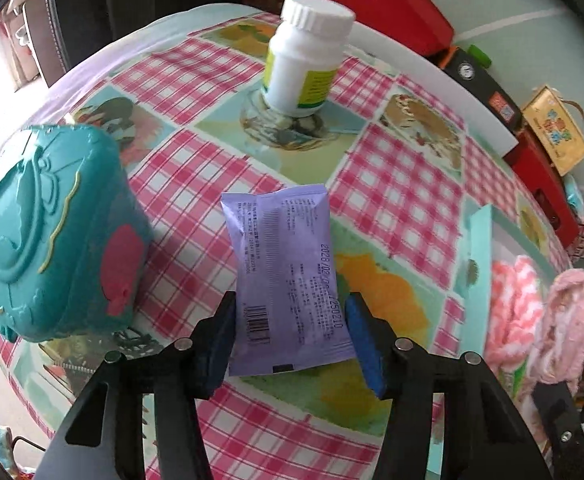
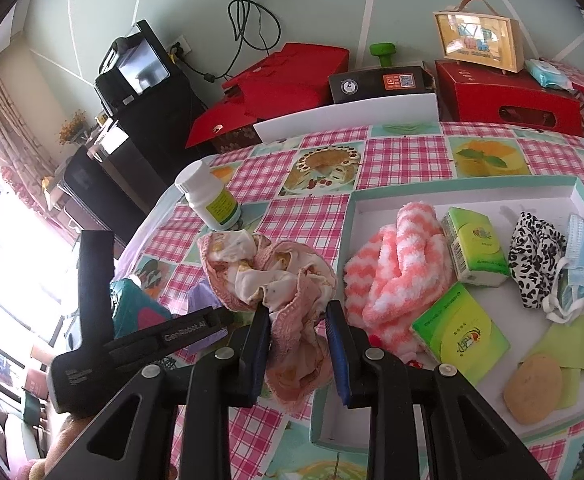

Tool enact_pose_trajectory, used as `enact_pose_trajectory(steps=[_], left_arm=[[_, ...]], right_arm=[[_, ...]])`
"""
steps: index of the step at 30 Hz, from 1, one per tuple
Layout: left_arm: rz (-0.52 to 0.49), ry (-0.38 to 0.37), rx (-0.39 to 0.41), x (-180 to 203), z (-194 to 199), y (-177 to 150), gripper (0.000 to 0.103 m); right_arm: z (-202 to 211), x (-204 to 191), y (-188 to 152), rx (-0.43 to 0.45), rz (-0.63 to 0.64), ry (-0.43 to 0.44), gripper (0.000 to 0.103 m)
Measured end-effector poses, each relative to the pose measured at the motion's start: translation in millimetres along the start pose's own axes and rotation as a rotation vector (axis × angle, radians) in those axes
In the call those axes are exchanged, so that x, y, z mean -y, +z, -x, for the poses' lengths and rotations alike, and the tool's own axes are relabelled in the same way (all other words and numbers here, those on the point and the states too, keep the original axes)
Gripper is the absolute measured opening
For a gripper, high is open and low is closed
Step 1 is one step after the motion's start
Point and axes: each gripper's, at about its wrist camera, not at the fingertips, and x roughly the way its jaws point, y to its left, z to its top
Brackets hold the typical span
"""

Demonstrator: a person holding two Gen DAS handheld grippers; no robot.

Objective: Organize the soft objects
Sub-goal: 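Grasp the purple wipes pack with the left tool while the right tool holds the scrunchie, then carry the purple pack and scrunchie over the tray with both tools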

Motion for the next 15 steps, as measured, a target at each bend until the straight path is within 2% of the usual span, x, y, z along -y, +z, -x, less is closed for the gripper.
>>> enact_pose_trajectory(steps=[7, 15], left_arm=[[-0.029, -0.047, 0.022, 12.7, 13.8, -1.2, 0.055], [-0.097, -0.128, 0.105, 36.6, 52.4, 2.3, 0.055]], right_arm=[[2.3, 1.4, 0.7, 0.009, -0.009, -0.002, 0.029], [16.7, 13.5, 6.8, 0.059, -0.042, -0.014, 0.029]])
